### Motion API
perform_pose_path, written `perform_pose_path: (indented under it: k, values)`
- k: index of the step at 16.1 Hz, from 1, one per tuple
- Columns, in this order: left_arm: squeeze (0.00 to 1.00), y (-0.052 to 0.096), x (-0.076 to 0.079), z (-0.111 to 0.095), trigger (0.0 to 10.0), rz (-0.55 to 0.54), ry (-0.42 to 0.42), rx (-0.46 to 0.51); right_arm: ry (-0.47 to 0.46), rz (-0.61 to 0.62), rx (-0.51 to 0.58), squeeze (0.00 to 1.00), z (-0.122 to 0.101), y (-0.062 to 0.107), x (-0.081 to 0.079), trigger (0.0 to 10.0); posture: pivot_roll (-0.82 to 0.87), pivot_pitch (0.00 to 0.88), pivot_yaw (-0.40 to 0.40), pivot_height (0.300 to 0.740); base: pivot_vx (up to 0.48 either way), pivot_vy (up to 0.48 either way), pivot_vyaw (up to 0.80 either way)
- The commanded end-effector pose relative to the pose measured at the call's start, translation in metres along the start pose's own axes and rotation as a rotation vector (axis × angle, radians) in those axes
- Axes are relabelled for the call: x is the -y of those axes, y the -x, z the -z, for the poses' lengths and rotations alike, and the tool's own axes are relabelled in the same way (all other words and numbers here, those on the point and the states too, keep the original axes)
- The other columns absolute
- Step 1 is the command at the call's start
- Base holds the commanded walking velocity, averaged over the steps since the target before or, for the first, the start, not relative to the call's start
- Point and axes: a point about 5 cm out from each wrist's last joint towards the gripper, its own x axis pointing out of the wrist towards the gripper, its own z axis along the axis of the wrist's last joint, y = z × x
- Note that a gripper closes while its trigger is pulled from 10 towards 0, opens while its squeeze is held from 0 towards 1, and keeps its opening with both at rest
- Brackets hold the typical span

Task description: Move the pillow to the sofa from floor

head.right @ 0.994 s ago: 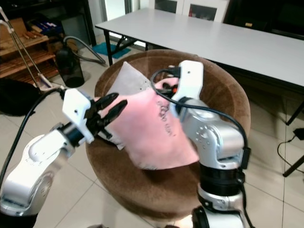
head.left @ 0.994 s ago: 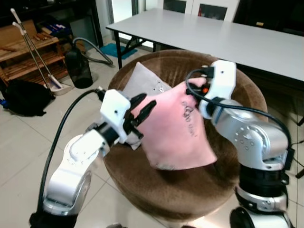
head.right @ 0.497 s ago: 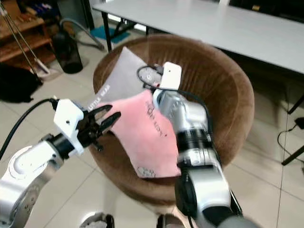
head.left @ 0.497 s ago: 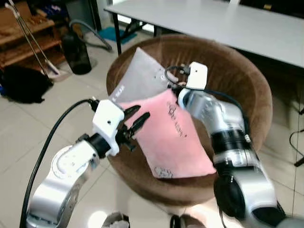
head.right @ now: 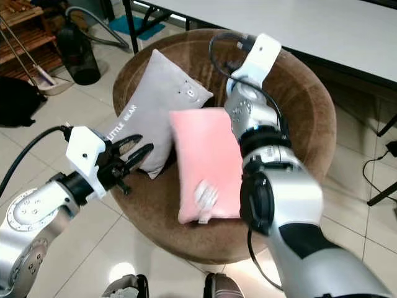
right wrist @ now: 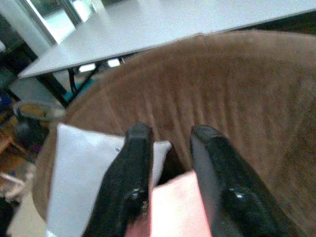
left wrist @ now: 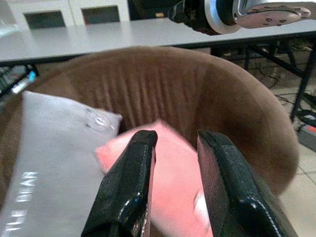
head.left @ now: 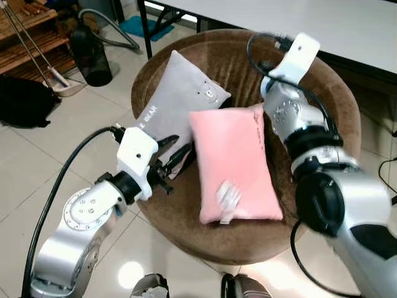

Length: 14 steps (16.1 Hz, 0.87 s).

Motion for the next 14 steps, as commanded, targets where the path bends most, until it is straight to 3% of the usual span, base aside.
perform_pose_path:
  k: [1, 2, 3, 4, 7, 8, 9, 11, 12, 14]
  values:
    - [0.0, 0.0, -0.004, -0.002, 10.0, -0.038, -0.034, 0.009, -0.03, -0.038, 0.048, 0.0, -0.012, -0.001, -0.004, 10.0, 0.06, 0.142, -0.013, 0.74, 0.0, 0.0, 0.0]
    - [0.0, -0.002, -0.006, -0.001, 10.0, -0.071, -0.045, 0.009, -0.002, -0.061, 0.081, 0.0, -0.016, -0.001, -0.006, 10.0, 0.06, 0.131, -0.017, 0.74, 0.0, 0.0, 0.0]
    - [0.0, -0.004, -0.012, 0.005, 10.0, -0.18, -0.039, 0.002, 0.137, -0.134, 0.215, 0.0, -0.021, 0.003, -0.008, 10.0, 0.05, 0.114, -0.017, 0.74, 0.0, 0.0, 0.0]
    - [0.0, -0.004, -0.015, 0.008, 10.0, -0.233, -0.021, -0.005, 0.17, -0.203, 0.244, 0.0, -0.019, 0.006, -0.009, 10.0, 0.05, 0.11, -0.017, 0.74, 0.0, 0.0, 0.0]
    - [0.0, 0.002, -0.008, 0.031, 10.0, -0.273, -0.046, -0.052, 0.288, -0.277, 0.219, 0.0, 0.03, 0.033, 0.024, 10.0, -0.01, 0.075, 0.003, 0.74, 0.0, 0.0, 0.0]
    - [0.0, 0.002, -0.007, 0.036, 10.0, -0.283, -0.037, -0.062, 0.282, -0.277, 0.191, 0.0, 0.043, 0.046, 0.033, 10.0, -0.01, 0.071, 0.005, 0.74, 0.0, 0.0, -0.4]
    - [0.0, 0.002, -0.005, 0.041, 10.0, -0.279, -0.042, -0.072, 0.287, -0.24, 0.128, 0.0, 0.063, 0.078, 0.055, 10.0, -0.02, 0.064, 0.006, 0.74, 0.0, 0.0, -0.77]
    - [0.0, 0.001, -0.008, 0.047, 10.0, -0.297, -0.057, -0.08, 0.364, -0.199, 0.116, 0.0, 0.079, 0.123, 0.077, 10.0, -0.05, 0.049, 0.026, 0.74, 0.0, 0.0, -0.77]
    - [0.0, 0.002, -0.008, 0.048, 10.0, -0.306, -0.055, -0.079, 0.445, -0.192, 0.114, 0.0, 0.084, 0.136, 0.084, 10.0, -0.06, 0.04, 0.03, 0.74, 0.0, 0.0, -0.76]
    - [0.0, 0.0, -0.005, 0.047, 10.0, -0.304, -0.057, -0.07, 0.427, -0.143, 0.02, 0.0, 0.091, 0.163, 0.098, 10.0, -0.06, 0.039, 0.028, 0.74, 0.0, 0.0, -0.67]
